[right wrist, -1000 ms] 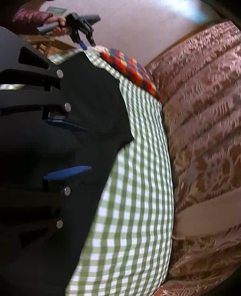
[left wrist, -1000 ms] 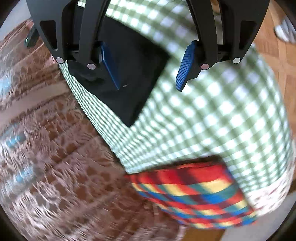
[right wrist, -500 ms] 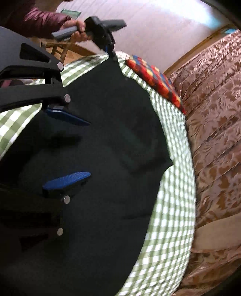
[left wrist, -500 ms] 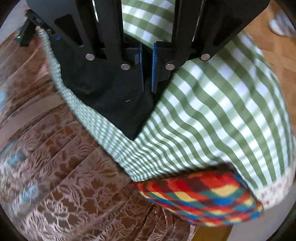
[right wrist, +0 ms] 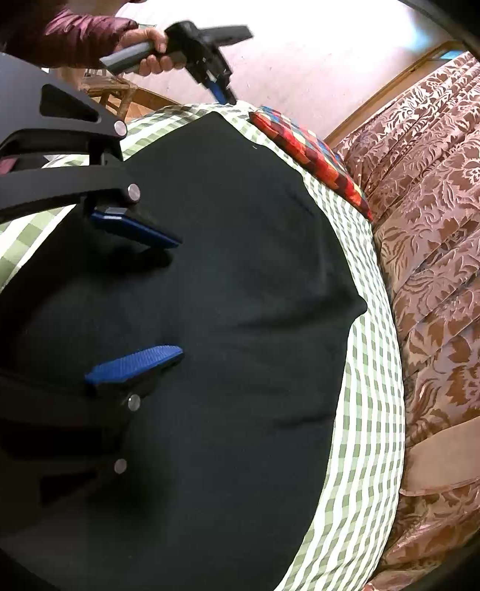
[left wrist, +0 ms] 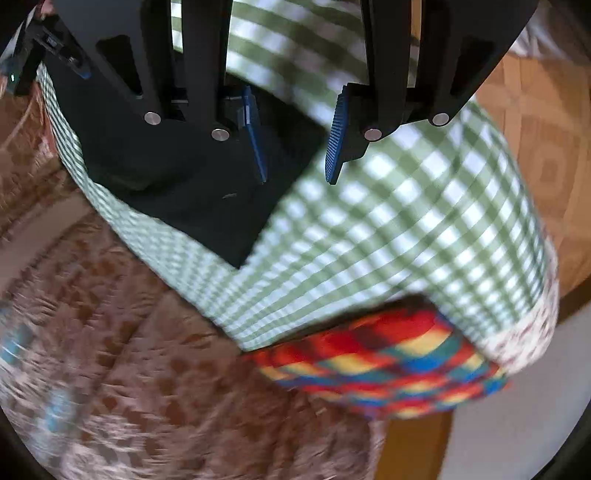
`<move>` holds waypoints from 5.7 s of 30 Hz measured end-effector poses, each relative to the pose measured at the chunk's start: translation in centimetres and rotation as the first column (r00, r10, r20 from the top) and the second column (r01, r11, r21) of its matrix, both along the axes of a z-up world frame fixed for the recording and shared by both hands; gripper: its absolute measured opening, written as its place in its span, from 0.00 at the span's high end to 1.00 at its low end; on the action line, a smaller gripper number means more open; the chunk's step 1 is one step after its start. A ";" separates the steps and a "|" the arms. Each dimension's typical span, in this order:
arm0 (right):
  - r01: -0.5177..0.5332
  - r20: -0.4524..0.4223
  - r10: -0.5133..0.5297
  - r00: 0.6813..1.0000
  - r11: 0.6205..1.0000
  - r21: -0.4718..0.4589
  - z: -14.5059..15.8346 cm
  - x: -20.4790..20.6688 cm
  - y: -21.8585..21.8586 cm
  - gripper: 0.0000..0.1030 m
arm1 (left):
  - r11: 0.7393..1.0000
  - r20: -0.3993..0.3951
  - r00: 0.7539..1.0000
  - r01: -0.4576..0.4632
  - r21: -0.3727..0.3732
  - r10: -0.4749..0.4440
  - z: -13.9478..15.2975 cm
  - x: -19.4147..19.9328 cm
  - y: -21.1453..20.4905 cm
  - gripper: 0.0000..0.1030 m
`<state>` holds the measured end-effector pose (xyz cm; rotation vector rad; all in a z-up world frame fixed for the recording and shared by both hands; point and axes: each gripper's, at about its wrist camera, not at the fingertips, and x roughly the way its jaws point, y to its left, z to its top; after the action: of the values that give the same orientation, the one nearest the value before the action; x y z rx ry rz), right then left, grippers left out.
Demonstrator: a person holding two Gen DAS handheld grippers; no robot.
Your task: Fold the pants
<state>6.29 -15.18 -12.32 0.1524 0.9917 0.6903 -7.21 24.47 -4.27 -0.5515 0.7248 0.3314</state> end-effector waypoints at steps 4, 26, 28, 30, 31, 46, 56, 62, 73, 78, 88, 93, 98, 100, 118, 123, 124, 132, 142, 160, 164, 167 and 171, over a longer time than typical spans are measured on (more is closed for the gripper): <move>0.009 -0.006 -0.009 1.000 1.000 0.007 0.7 -0.1 -0.3 0.46 | 0.981 0.038 0.981 0.186 0.052 -0.188 1.8 2.1 -5.3 0.70; 0.293 0.001 -0.293 0.956 0.956 0.000 1.4 -5.7 -15.0 0.48 | 0.845 -0.090 0.847 0.530 0.071 -0.523 -1.5 6.5 -19.6 0.70; 0.334 0.014 -0.334 0.942 0.942 0.025 2.3 -5.7 -16.7 0.48 | 0.825 -0.074 0.830 0.558 0.088 -0.553 -0.8 7.0 -20.9 0.70; 0.417 0.030 -0.418 0.908 0.908 0.042 3.2 -5.5 -19.7 0.47 | 0.801 -0.060 0.806 0.592 0.089 -0.589 -0.4 7.3 -22.3 0.70; 0.457 0.029 -0.459 0.888 0.888 0.055 3.5 -5.4 -21.3 0.47 | 0.785 -0.055 0.791 0.612 0.092 -0.610 -0.2 7.5 -23.2 0.70; 0.873 -0.064 -0.872 0.485 0.487 -0.020 0.9 -3.7 -43.8 0.59 | 0.658 -0.179 0.671 0.741 0.133 -0.720 -2.2 10.7 -31.0 0.60; 0.856 0.046 -0.855 0.516 0.517 0.013 4.8 -7.3 -40.7 0.44 | 0.645 -0.212 0.690 0.722 0.249 -0.692 -1.8 10.0 -32.4 0.60; 0.859 -0.064 -0.858 0.509 0.502 0.096 4.9 -10.7 -40.9 0.42 | 0.631 -0.203 0.701 0.708 0.318 -0.684 -1.2 9.4 -32.8 0.60; 0.864 -0.296 -0.812 0.503 0.466 0.190 1.3 -13.6 -40.8 0.35 | 0.630 -0.164 0.716 0.682 0.371 -0.678 0.0 8.7 -32.8 0.60; 0.865 -0.306 -0.809 0.501 0.465 0.188 1.1 -13.3 -40.6 0.34 | 0.650 -0.144 0.735 0.660 0.376 -0.663 0.6 8.6 -32.1 0.60; 0.883 -0.342 -0.815 0.467 0.411 0.227 0.9 -13.2 -41.1 0.31 | 0.631 -0.131 0.715 0.676 0.381 -0.686 0.5 8.4 -32.5 0.60; 0.892 -0.348 -0.823 0.449 0.385 0.238 0.9 -12.4 -41.3 0.30 | 0.622 -0.134 0.713 0.675 0.397 -0.688 0.3 8.4 -32.7 0.60; 0.900 -0.338 -0.837 0.429 0.366 0.236 1.0 -11.1 -41.2 0.30 | 0.615 -0.134 0.706 0.681 0.396 -0.695 0.1 8.4 -32.7 0.60; 0.900 -0.328 -0.841 0.430 0.370 0.231 1.1 -10.4 -41.1 0.30 | 0.618 -0.131 0.706 0.681 0.392 -0.696 0.1 8.5 -32.7 0.60; 0.914 -0.269 -0.875 0.403 0.366 0.177 0.4 -7.5 -41.8 0.52 | 0.765 -0.074 0.800 0.593 0.252 -0.596 0.2 8.8 -28.2 0.52; 0.915 -0.268 -0.876 0.402 0.370 0.162 0.1 -7.7 -42.2 0.70 | 0.802 -0.084 0.835 0.547 0.238 -0.544 -0.1 8.9 -26.3 0.52; 0.914 -0.271 -0.874 0.404 0.372 0.162 0.1 -7.7 -42.3 0.73 | 0.807 -0.087 0.839 0.540 0.240 -0.537 -0.2 8.9 -26.0 0.52; 0.907 -0.260 -0.869 0.421 0.396 0.143 0.6 -7.4 -42.2 0.80 | 0.819 -0.090 0.850 0.524 0.232 -0.519 -0.4 8.7 -25.0 0.52; 0.861 -0.183 -0.843 0.506 0.480 0.167 4.1 -6.5 -41.2 0.86 | 0.808 -0.079 0.815 0.579 0.107 -0.574 -1.7 9.0 -25.0 0.52; 0.489 0.053 -0.492 0.869 0.870 0.068 10.8 -0.7 -21.3 0.87 | 0.695 0.027 0.699 0.713 -0.095 -0.714 -0.6 10.1 -26.9 0.52; 0.376 0.043 -0.377 0.925 0.926 0.032 9.3 0.1 -15.6 0.86 | 0.692 0.045 0.707 0.702 -0.165 -0.706 -1.0 10.6 -25.9 0.52; 0.284 0.037 -0.283 0.958 0.959 -0.008 8.0 0.3 -11.1 0.87 | 0.681 0.068 0.707 0.699 -0.221 -0.704 -1.2 11.0 -25.1 0.52; 0.132 0.043 -0.129 0.991 0.987 -0.089 5.9 -0.7 -5.7 0.75 | 0.646 0.112 0.702 0.697 -0.311 -0.703 -1.2 11.8 -24.4 0.52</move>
<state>5.56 -20.92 -6.46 0.1223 0.9668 0.5254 4.62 0.08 -5.46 -0.5393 0.9665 -0.5391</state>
